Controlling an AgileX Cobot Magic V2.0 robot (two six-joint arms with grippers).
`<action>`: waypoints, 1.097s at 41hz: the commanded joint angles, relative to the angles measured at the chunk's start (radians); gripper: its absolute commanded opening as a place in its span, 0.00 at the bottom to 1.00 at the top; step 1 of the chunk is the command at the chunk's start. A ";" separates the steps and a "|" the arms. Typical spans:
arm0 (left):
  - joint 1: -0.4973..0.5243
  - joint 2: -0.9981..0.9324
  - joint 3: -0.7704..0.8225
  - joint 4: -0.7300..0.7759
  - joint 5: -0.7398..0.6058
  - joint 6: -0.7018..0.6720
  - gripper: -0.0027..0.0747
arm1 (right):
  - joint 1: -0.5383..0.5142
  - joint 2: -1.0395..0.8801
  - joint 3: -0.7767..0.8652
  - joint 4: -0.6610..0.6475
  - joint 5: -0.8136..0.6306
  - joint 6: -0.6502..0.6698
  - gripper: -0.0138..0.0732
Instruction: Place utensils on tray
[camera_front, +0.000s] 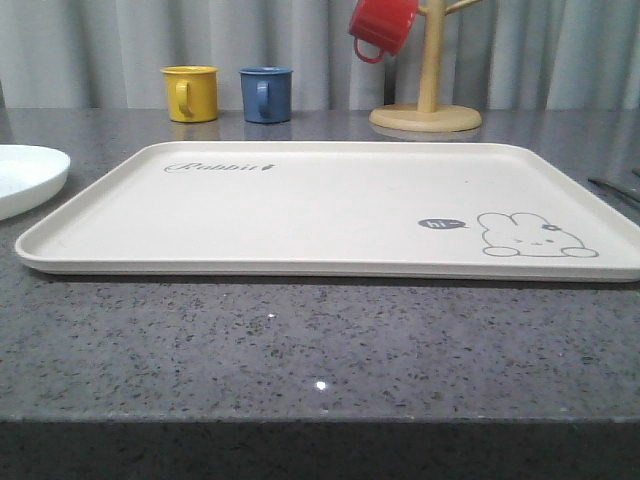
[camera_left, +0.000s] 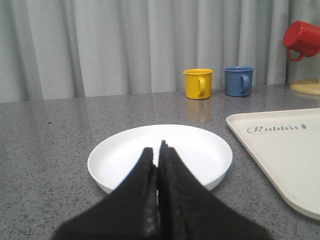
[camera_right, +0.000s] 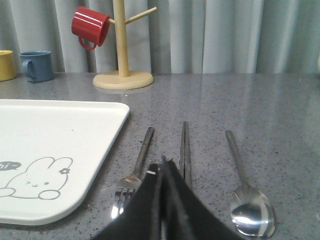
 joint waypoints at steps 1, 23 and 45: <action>0.001 -0.022 0.018 -0.008 -0.074 0.000 0.01 | -0.004 -0.016 0.000 -0.009 -0.095 -0.001 0.03; 0.001 0.095 -0.424 -0.008 0.161 0.000 0.01 | -0.004 0.103 -0.411 0.006 0.253 0.000 0.03; 0.001 0.447 -0.719 0.003 0.545 0.000 0.01 | -0.004 0.526 -0.667 -0.003 0.597 -0.001 0.03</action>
